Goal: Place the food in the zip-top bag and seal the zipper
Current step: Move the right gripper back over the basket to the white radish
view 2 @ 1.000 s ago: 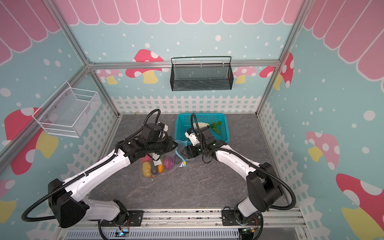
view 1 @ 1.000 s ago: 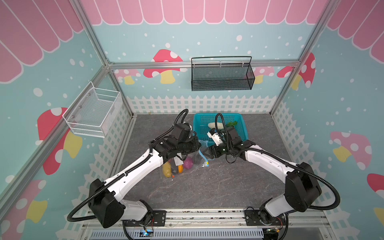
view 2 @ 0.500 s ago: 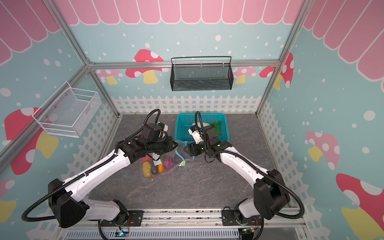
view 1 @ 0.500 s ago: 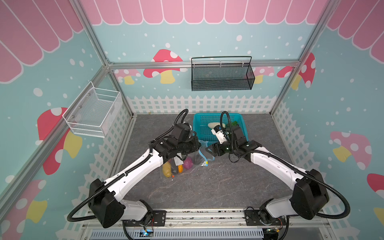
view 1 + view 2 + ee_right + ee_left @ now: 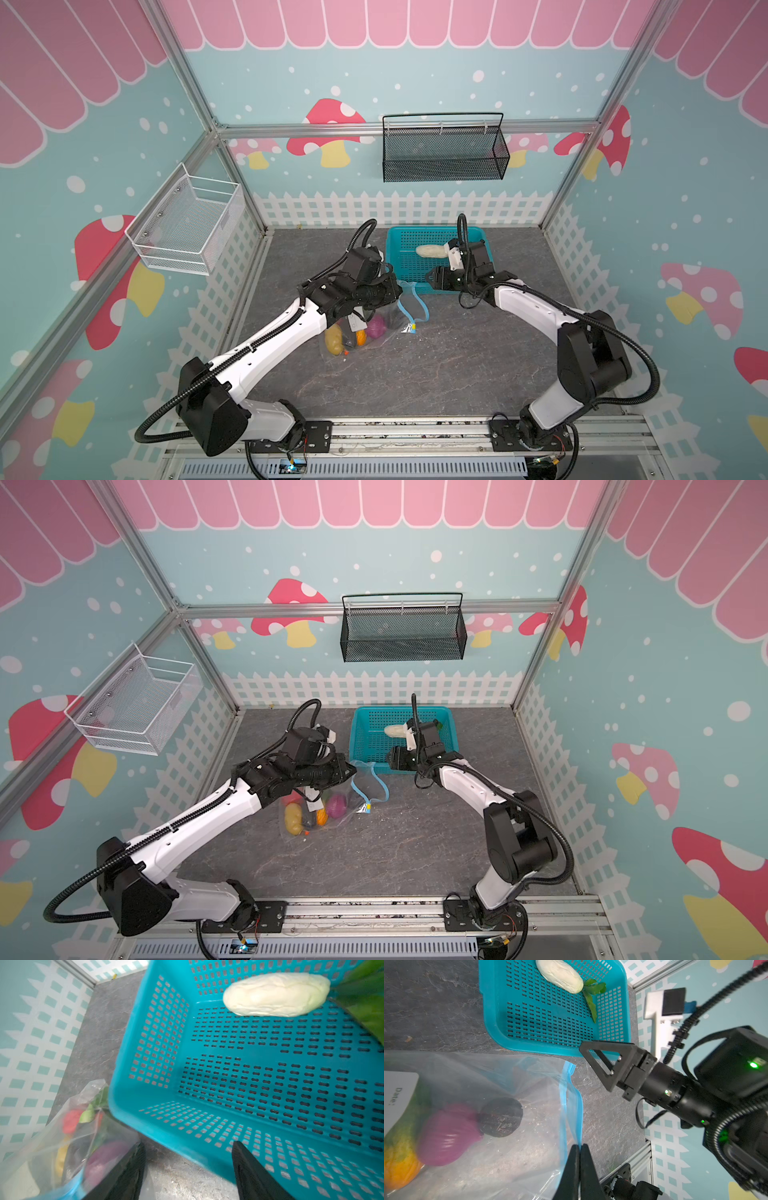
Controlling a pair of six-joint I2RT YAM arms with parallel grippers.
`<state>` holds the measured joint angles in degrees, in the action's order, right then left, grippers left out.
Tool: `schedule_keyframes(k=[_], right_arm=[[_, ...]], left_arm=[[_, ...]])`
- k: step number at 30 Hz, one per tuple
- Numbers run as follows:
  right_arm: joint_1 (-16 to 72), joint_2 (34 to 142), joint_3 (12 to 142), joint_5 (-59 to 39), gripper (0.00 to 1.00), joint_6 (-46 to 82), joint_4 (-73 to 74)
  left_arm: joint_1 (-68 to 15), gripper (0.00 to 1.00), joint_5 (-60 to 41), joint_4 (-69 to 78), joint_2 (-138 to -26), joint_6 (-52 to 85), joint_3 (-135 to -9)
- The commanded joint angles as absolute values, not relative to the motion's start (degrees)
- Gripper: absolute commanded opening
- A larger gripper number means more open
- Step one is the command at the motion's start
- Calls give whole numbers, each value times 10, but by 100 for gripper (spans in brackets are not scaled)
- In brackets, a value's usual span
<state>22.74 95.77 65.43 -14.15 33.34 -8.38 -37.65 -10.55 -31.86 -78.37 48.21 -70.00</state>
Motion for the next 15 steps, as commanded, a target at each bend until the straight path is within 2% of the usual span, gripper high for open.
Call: schedule_keyframes(k=[1,7,15], right_arm=[[228,983,701,-115,68,353,-66],[229,1057,795,-26,73,298,-124],[229,1140,879,85,75,258,-140]], left_arm=[[-380,0,-99,-310,-765,487,-694],[-379,0,-101,-310,-760,483,-695],[-375,0,-103,-312,-756,480,-692]])
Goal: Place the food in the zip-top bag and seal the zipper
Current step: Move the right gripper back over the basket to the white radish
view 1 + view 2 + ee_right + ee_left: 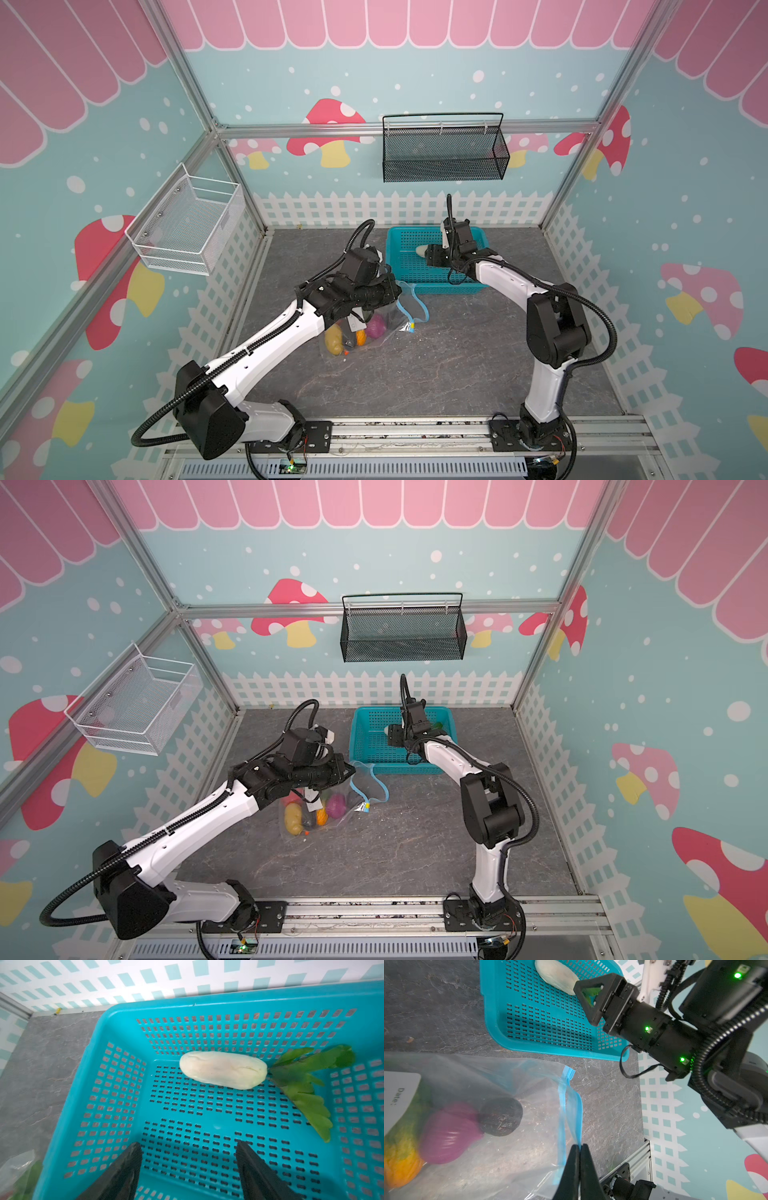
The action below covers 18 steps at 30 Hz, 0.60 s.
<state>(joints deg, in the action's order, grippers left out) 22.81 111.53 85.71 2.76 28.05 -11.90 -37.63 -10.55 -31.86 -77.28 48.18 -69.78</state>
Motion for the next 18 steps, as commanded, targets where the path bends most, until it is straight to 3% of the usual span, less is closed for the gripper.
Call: schedule_keyframes(k=[1,18], right_arm=[[229,1147,890,94,75,255,-140],[229,1305,1079,189,78,228,-171]], left_arm=[[-375,0,-102,-312,-755,480,-691],[-366,0,-110,-316,-754,475,-686]])
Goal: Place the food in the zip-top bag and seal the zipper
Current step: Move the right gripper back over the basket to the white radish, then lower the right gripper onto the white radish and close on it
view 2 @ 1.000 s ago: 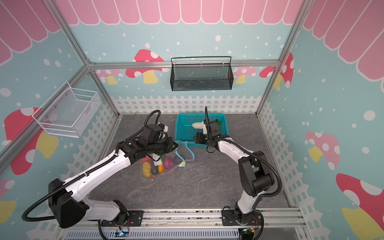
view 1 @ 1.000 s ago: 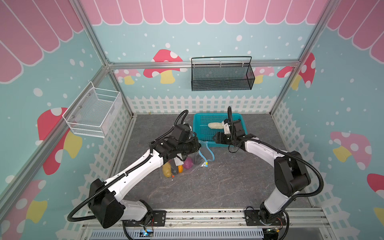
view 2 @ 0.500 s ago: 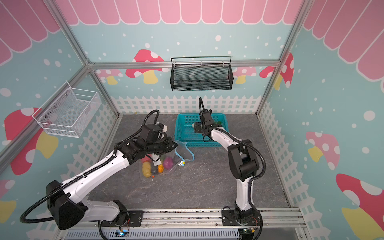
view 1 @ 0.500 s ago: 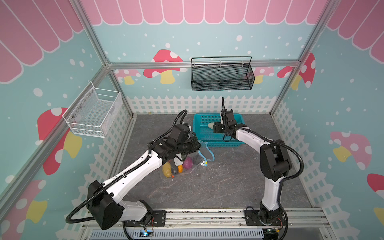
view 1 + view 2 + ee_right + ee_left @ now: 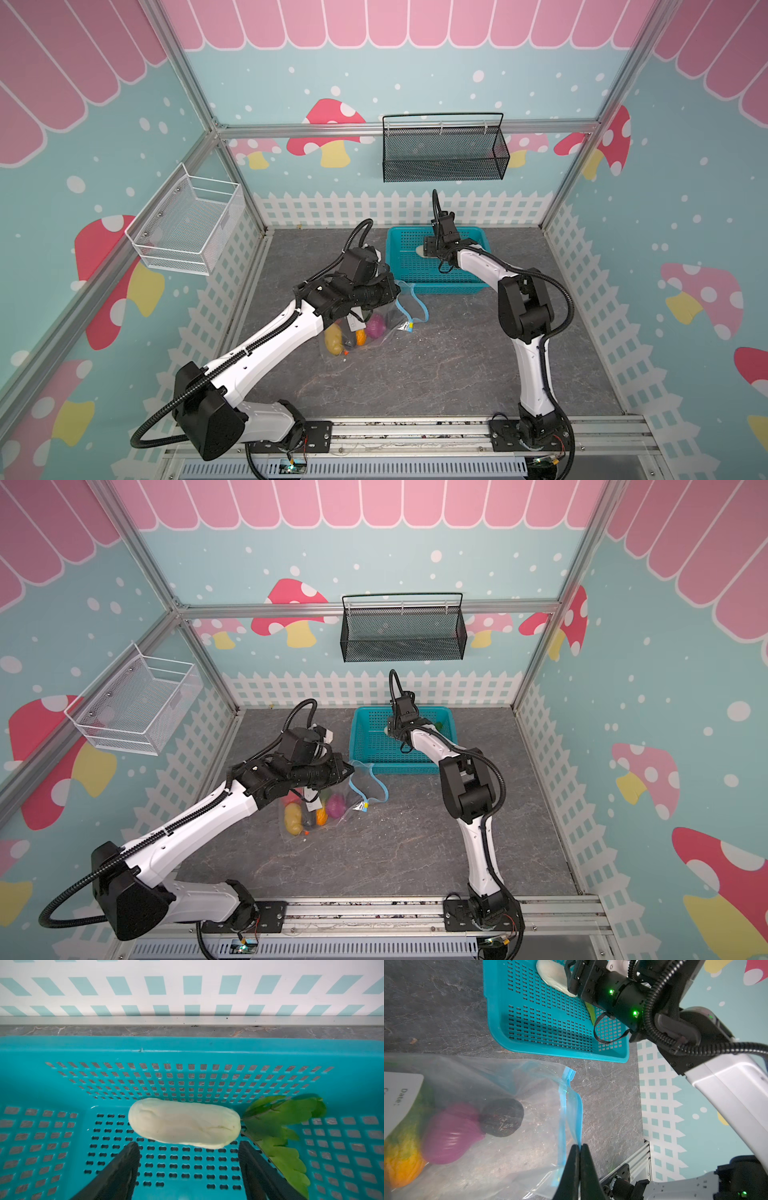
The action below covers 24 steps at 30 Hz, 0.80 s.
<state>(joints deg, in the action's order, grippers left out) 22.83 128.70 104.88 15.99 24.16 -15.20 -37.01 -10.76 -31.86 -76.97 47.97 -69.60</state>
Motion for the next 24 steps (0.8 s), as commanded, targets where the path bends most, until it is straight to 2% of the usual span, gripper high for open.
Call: schedule_keyframes(k=[1,16,24], right_arm=[[229,1312,1091,193,78,225,-177],[229,1399,1217,227,78,209,-230],[229,1423,1240,232,78,207,-235]], left_arm=[[-365,0,-109,-316,-753,475,-685],[-350,0,-111,-316,-733,474,-668],[-347,0,-113,-316,-725,473,-661]])
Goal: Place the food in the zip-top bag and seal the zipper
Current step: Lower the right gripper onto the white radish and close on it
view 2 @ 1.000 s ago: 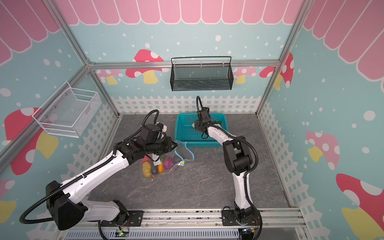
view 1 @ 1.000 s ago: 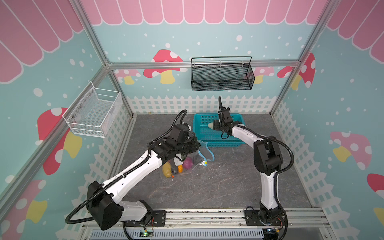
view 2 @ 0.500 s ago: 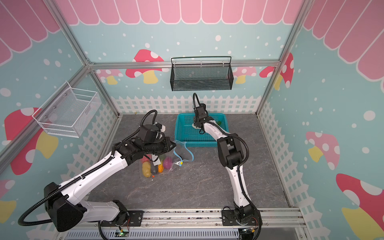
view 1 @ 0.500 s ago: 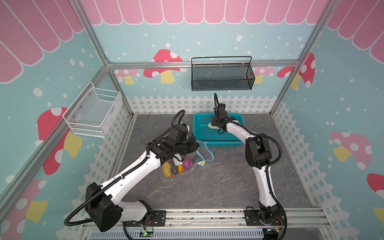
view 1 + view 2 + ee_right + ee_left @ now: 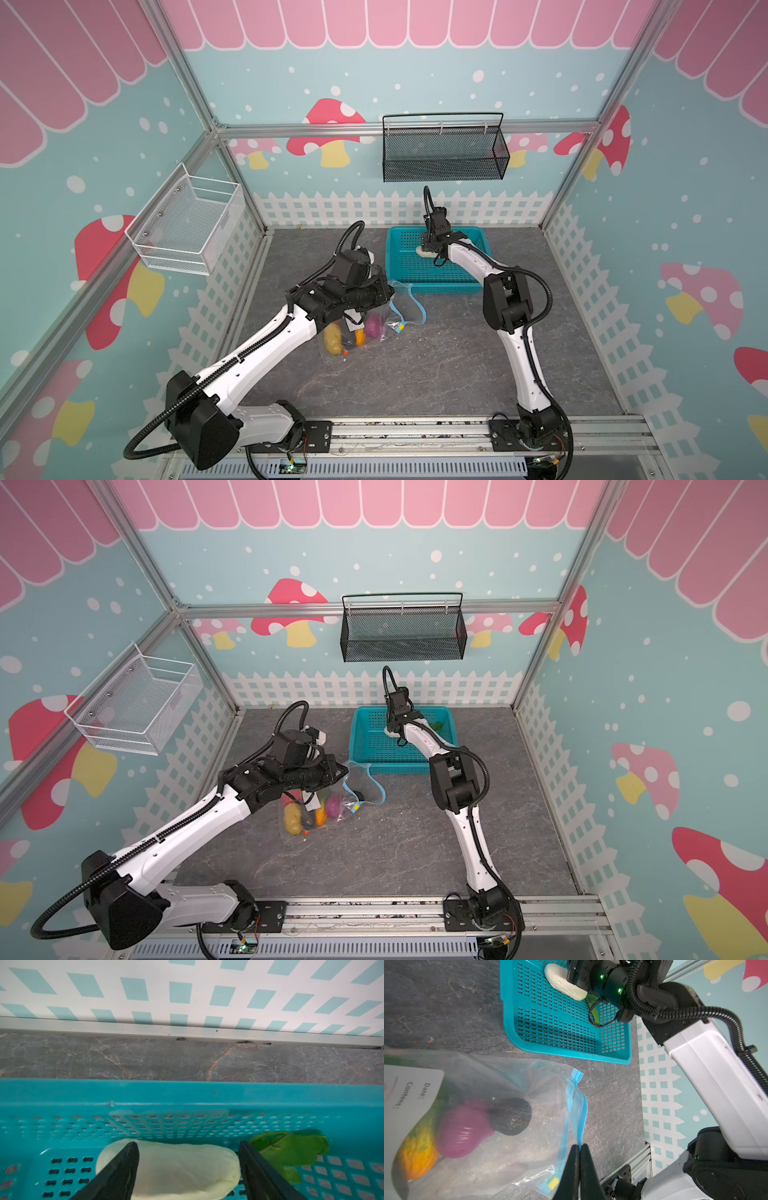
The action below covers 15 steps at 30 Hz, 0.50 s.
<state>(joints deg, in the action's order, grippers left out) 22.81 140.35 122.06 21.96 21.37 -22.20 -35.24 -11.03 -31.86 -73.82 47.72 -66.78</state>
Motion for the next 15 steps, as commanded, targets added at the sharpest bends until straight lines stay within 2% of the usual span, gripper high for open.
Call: schedule_keyframes(k=[1,15], right_arm=[[229,1426,1244,233,78,206,-238],[229,1436,1246,237,79,201,-264]], left_arm=[[-347,0,-114,-316,-724,473,-661],[-342,0,-120,-316,-730,470,-664]])
